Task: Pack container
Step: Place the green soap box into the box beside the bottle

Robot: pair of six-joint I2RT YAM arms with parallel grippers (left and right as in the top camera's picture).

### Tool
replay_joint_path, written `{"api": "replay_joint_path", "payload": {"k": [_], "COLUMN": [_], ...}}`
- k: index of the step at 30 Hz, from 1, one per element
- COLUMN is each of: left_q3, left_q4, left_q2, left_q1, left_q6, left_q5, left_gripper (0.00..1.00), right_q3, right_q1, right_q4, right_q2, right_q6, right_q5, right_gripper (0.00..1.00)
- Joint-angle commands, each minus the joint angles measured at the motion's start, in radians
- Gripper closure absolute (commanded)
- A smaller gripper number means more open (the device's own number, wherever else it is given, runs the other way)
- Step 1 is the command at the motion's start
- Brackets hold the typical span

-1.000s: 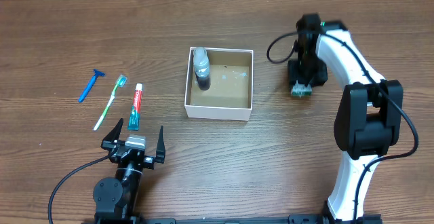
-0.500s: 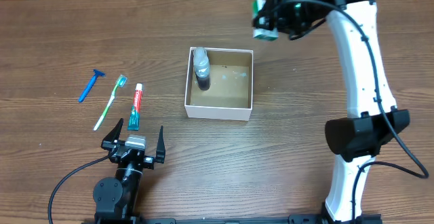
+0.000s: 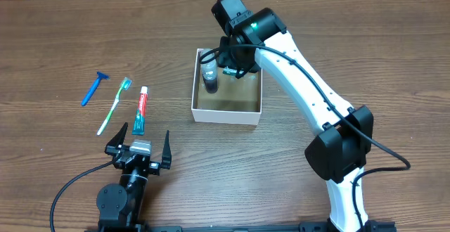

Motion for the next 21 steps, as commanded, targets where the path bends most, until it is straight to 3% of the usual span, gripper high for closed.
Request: {"api": "replay_joint_path", "payload": {"k": [1,21], "left_q3": [-0.003,-0.003], "left_q4": [-0.003,-0.003], "left_q2": [-0.007,-0.007], "left_q1": [0.01,0.01], "left_q6": [-0.018,-0.018], "left_q5": [-0.006,-0.006], "left_gripper": [0.0,0.0], "right_q3": [-0.105,-0.404], "right_q1": [-0.011,-0.011], "right_q4": [0.058,0.354], "right_q2": [-0.014,-0.014], "right_q6": [0.051,-0.04], "right_q5": [0.055,0.07], "right_gripper": [0.58,0.57]}}
